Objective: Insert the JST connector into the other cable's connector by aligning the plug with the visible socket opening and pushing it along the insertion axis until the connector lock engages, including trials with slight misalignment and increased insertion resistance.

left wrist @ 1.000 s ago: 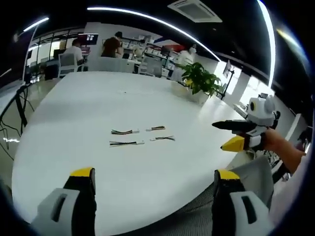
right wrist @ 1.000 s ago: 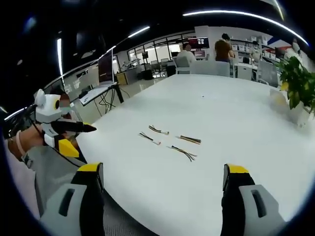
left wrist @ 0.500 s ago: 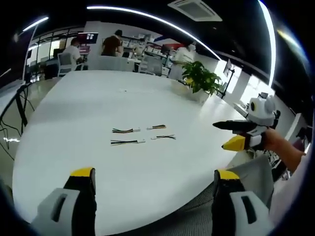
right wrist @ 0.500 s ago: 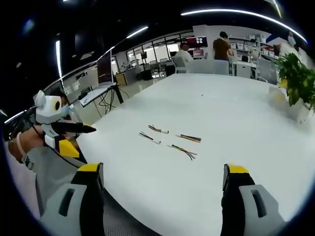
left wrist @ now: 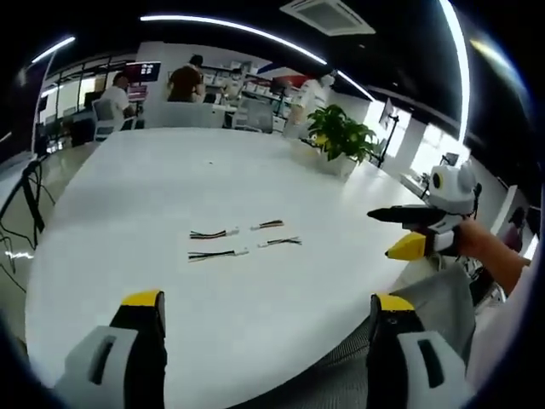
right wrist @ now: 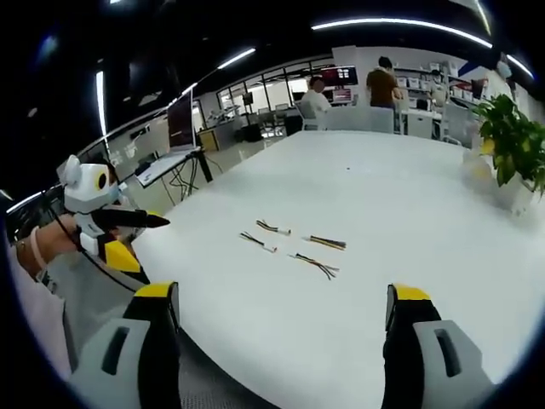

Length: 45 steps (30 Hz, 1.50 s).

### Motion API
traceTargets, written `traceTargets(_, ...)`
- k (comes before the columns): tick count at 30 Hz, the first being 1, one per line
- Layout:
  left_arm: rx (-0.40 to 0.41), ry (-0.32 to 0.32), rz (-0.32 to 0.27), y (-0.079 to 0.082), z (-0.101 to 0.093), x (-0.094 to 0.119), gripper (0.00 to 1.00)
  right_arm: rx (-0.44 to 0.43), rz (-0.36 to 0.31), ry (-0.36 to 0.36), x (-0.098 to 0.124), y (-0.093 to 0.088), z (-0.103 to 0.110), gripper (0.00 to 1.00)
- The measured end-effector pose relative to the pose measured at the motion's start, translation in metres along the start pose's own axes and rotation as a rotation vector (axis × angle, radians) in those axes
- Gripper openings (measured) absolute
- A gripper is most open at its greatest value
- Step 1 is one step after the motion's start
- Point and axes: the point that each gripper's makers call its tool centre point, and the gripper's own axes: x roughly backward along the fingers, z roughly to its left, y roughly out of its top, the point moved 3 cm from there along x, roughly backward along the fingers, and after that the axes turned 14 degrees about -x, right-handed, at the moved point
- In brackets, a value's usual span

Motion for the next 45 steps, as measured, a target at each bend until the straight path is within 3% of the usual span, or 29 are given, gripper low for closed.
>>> traceTargets(15, -0.006, 0.006, 0.019, -0.005, 0.0, 0.003, 0.99, -0.013, 0.0, -0.01, 0.002, -0.003, -0.003, 1.0)
traceTargets(22, -0.015, -0.008, 0.014, 0.004, 0.006, -0.001, 0.98, -0.017, -0.007, -0.012, 0.001, 0.0, -0.003, 1.0)
traceTargets(27, -0.013, -0.016, -0.039, 0.021, 0.011, -0.002, 0.98, -0.009, -0.032, -0.012, 0.001, 0.009, -0.002, 1.0)
traceTargets(31, 0.114, -0.052, -0.16, 0.04, 0.012, 0.002, 0.97, 0.0, -0.037, -0.015, 0.0, 0.014, -0.003, 0.99)
traceTargets(40, 0.028, 0.025, -0.095, 0.03, 0.03, 0.004, 0.97, 0.039, -0.066, -0.014, -0.004, 0.036, -0.005, 0.99)
traceTargets(45, -0.012, 0.044, -0.079, 0.033, 0.037, -0.003, 0.97, 0.071, -0.072, -0.001, -0.01, 0.046, -0.002, 0.98)
